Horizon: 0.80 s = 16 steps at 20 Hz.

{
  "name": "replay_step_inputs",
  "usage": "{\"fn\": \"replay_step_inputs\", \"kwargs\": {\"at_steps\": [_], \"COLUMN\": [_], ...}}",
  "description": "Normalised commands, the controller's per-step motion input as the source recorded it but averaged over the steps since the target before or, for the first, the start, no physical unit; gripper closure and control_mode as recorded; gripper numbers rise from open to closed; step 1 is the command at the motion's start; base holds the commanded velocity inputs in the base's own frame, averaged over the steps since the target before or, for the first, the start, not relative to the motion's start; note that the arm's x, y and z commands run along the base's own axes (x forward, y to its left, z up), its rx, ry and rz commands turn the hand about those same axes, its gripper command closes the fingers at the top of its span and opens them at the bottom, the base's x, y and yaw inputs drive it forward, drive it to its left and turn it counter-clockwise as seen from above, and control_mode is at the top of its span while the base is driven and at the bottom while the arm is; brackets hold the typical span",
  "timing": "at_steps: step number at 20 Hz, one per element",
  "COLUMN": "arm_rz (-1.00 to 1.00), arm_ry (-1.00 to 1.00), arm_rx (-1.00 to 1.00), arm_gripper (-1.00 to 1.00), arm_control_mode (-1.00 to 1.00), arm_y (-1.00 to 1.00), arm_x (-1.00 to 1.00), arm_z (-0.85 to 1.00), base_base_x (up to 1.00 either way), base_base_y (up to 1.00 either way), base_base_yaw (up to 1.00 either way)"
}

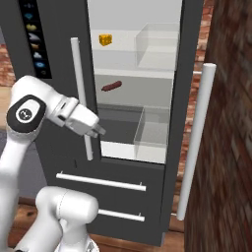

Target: Retrieve the sausage and cheese from the fridge and place them on the cutting board on the counter.

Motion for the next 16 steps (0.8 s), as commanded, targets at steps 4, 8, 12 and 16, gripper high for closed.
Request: {"fn": "replay_step_inputs", "kwargs": {"at_steps": [4,8,12,16], "arm_rz": [0.51,0.54,0.47,0.33], "arm_ry": [-0.18,-0.02,-0.05,-0.12], "arm_rx": [0.12,0.28,0.3,0.16], "arm_gripper": [-1.0,-1.0,-1.0,-1.0], "arm_control_mode": [-1.0,-1.0,-1.0,-1.0], "arm_y": [0.87,0.75,0.65,0.6], "arm_x": [0.16,0.53,0.72,0.64], "arm_z": [0.0,0.0,0.07,0.06], "base_base_x": [0.0,0.0,0.0,0.0], "base_base_y": [0.0,0.0,0.0,0.0], "base_base_yaw": [0.0,0.0,0.0,0.0]}}
